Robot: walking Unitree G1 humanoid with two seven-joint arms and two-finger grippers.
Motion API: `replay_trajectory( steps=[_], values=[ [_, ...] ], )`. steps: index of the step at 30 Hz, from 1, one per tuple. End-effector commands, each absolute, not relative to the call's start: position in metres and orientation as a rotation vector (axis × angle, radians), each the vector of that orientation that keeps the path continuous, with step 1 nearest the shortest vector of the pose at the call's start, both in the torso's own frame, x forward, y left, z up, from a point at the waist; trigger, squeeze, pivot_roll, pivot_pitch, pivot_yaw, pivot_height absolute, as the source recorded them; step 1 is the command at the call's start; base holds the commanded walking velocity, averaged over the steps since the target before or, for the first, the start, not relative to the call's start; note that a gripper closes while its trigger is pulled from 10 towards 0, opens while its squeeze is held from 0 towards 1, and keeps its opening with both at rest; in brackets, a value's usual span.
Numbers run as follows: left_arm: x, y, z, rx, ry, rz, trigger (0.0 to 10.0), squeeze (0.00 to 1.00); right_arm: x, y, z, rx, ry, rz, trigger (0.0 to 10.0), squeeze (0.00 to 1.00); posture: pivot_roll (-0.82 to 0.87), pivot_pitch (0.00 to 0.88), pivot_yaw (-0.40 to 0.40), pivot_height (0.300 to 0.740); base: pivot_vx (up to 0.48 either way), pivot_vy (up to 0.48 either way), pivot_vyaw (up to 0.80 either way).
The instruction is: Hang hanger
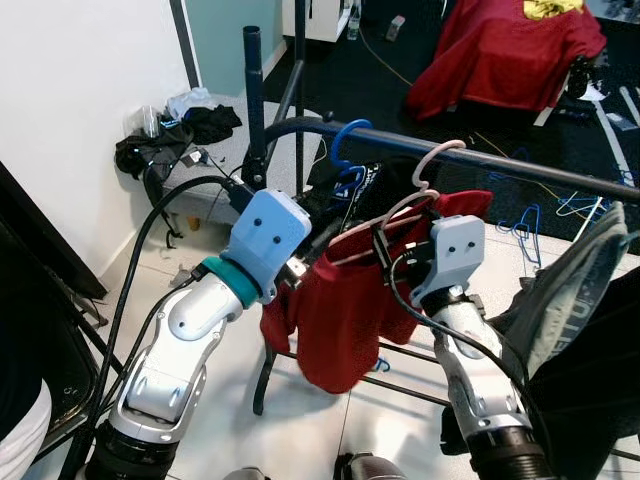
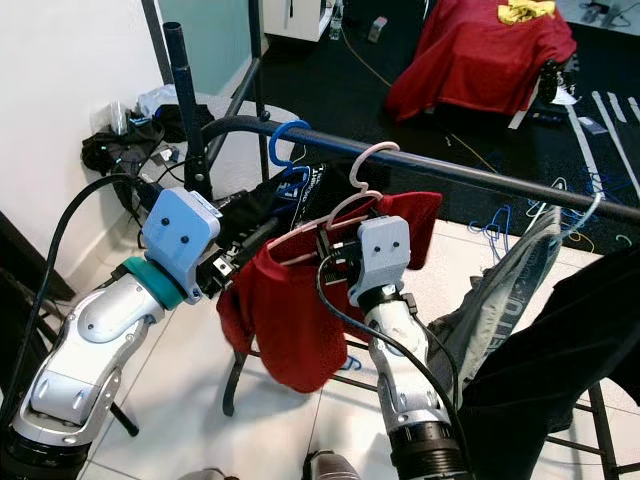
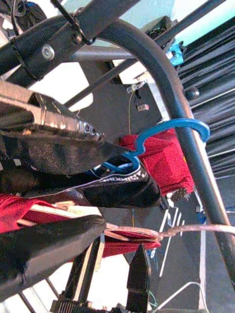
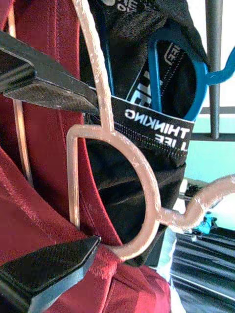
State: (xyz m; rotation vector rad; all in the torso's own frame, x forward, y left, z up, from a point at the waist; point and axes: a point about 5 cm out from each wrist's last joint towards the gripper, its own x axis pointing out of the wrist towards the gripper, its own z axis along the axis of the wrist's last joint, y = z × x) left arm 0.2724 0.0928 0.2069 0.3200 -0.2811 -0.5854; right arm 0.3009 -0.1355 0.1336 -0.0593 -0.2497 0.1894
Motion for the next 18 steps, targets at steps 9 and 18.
replay_trajectory(
  steps=[9,18],
  values=[
    [0.290,0.073,0.219,0.343,-0.267,-0.565,10.0,0.00,0.292,-0.136,0.132,-0.038,-0.255,0.125,10.0,0.00,-0.06,0.016,0.035,0.740,0.000,0.000,0.00],
    [0.322,0.060,0.208,0.261,-0.050,-0.526,10.0,0.00,0.259,-0.131,0.148,-0.177,-0.378,0.110,10.0,0.00,-0.10,0.081,0.065,0.740,0.000,0.000,0.00]
  ],
)
